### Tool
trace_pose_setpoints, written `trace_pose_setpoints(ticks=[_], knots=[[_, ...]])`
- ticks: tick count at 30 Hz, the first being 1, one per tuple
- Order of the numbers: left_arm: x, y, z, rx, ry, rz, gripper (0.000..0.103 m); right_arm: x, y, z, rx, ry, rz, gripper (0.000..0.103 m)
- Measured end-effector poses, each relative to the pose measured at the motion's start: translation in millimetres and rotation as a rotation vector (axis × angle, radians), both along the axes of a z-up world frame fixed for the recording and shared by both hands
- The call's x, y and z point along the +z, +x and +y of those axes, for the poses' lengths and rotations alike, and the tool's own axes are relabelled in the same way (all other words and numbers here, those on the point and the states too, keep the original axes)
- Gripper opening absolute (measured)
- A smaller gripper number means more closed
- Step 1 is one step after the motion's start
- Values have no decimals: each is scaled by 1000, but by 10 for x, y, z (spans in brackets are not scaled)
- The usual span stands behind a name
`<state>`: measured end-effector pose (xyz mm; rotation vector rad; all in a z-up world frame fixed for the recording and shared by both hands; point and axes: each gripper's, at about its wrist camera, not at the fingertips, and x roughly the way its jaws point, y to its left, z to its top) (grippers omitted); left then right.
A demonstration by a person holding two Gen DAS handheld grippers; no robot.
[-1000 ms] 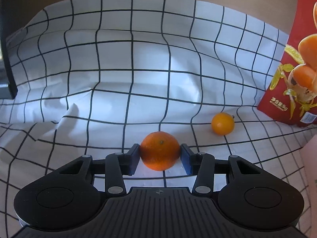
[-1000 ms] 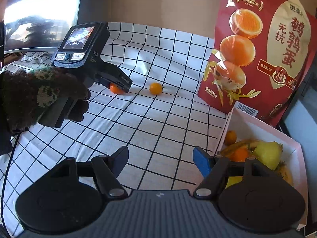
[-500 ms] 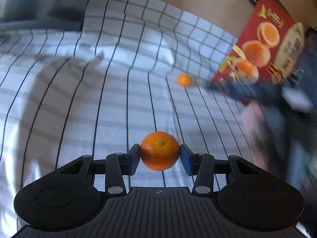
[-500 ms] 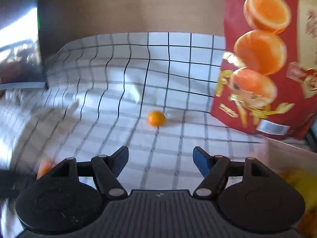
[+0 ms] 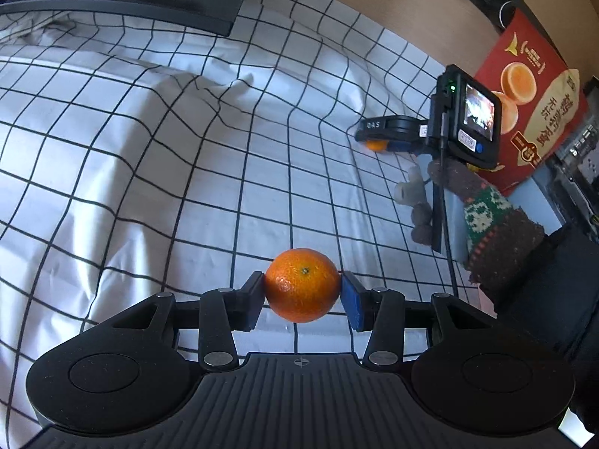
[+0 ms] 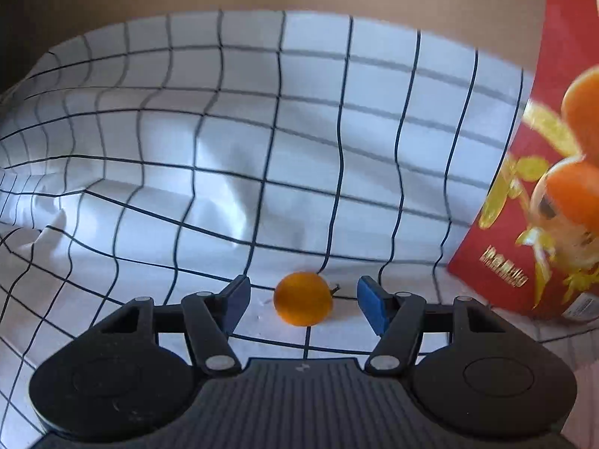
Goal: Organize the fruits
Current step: 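Grasp a mandarin with the left gripper while the right gripper grasps a small mandarin, then lower both mandarins into the pink box and open both grippers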
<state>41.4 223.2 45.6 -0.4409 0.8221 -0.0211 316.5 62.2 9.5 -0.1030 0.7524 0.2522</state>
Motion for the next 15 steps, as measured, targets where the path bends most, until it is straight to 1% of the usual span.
trace_pose_setpoints(ticks=[1,3,7,11,12,15], knots=[[1,12,-11,-4,-2,2,49,-17,25,-25,1,21,22,35],[1,45,-58,-19,-7,9,49,-9,14,-77,-8,43,48,34],[3,99,-252,-62,-4,22,49,172,-240,-281,13,111,44,34],[-21,134,-543,-129,-2,34,49,517,-776,-578,97,241,50,34],[-30,138,-643,-154,2,38,49,617,-975,-673,131,264,41,34],[-77,127,-950,-223,12,58,49,819,-1465,-928,197,284,26,34]])
